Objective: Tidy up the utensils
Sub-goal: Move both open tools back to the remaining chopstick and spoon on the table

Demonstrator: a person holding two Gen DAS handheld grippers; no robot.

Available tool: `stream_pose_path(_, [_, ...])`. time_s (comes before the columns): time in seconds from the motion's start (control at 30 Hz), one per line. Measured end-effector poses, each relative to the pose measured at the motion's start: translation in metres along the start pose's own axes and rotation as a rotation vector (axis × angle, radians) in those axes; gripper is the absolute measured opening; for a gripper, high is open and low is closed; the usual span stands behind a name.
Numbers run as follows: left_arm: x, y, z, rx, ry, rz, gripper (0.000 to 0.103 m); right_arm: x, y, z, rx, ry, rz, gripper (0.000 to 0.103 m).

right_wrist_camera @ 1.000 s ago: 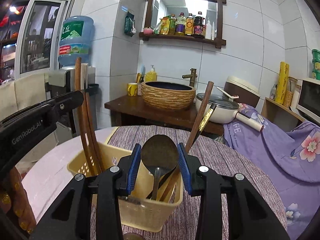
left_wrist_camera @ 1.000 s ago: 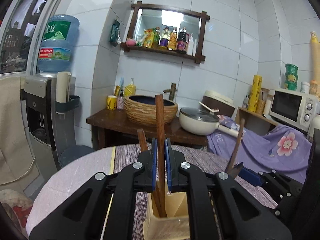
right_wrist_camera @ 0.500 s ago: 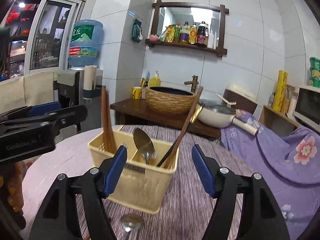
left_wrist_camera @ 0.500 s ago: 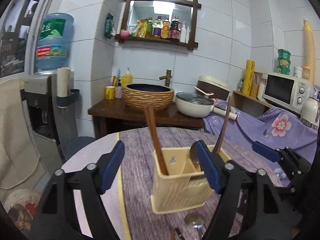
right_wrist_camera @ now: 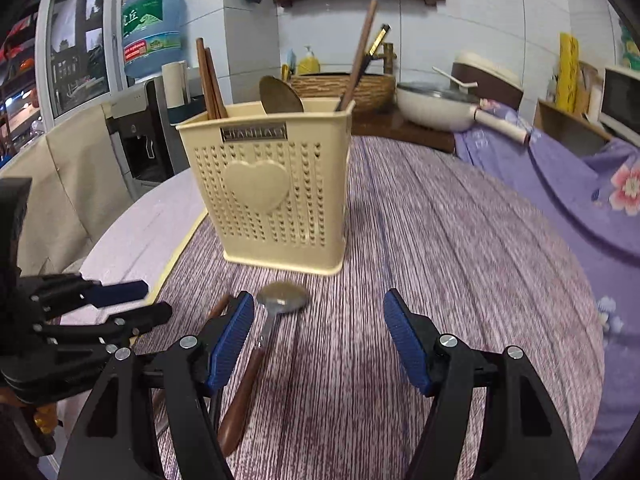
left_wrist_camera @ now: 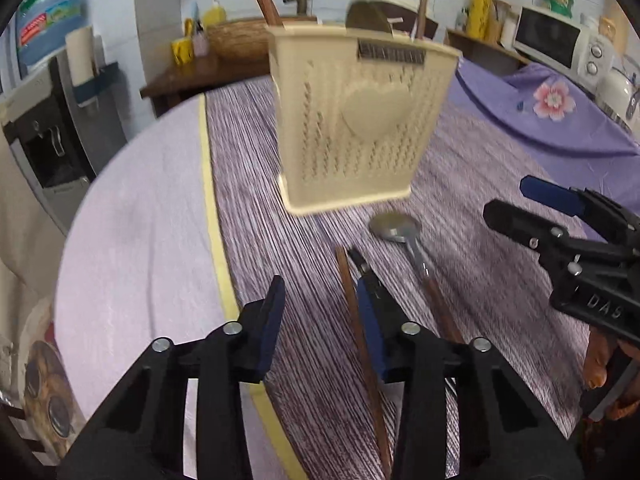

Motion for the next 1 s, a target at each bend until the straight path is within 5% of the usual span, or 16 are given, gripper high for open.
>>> stream_pose_path(0.33, [-0.022, 0.016, 0.022, -0.047, 0.004, -0.078, 0.030, -0.009, 0.020, -0.001, -0.024, -0.007, -0.069, 0.066])
stream_pose_path(0.67, [-0.038, 0.008, 0.021, -0.040, -0.034, -0.082, 0.009, -0.020, 0.019, -0.001, -0.048, -0.021, -0.118, 0.066])
stream_pose_path(1.0, [-0.041, 0.005, -0.006, 0.020, -0.035, -0.090, 0.009, -0.069, 0.020, -0.010, -0.059, -0.017, -0.265, 0.066])
Point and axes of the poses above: each gripper's, at about its wrist camera, not at the fingertips, and x roughly against the way its jaws point, z to its right, y to its underside, the point moved 4 cm from there along -x, roughly the way its jaws point, and after that the axes turned 6 degrees about -y, right-handed, at the moved point
